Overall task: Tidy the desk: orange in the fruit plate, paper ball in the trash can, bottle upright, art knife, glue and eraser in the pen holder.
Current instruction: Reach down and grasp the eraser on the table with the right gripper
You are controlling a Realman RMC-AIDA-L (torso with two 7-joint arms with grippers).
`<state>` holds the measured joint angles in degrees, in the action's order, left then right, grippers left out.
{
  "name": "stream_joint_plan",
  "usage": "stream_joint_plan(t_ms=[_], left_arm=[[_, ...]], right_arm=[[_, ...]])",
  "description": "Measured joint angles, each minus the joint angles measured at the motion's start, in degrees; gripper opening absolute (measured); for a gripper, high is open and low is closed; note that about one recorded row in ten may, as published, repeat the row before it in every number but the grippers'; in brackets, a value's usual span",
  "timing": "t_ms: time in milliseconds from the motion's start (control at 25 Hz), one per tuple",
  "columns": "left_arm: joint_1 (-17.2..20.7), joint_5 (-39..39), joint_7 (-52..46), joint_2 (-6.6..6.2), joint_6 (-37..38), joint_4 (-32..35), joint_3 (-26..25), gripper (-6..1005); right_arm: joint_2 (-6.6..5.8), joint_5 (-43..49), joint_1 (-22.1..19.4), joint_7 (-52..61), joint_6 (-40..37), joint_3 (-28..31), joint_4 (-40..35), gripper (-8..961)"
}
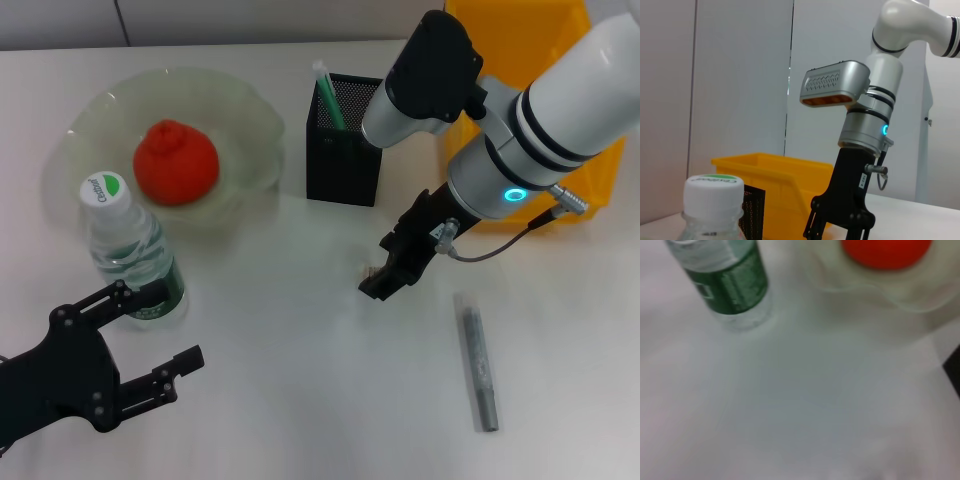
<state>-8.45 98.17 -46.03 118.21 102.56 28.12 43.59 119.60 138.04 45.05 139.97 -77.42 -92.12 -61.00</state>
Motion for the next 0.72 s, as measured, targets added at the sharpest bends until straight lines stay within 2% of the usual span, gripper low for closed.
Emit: stream_joint_plan(t_ms=[360,720], left_arm=[[0.2,0.0,0.0,0.0,0.0,0.0,-0.1,765],[0.2,0.0,0.0,0.0,0.0,0.0,-0.1,765]], right_arm=[[0.03,0.4,1.0,0.1,4.5,-3.4,4.0,652],[0.09,0.5,1.8,0.8,5.5,-5.0,5.4,631]])
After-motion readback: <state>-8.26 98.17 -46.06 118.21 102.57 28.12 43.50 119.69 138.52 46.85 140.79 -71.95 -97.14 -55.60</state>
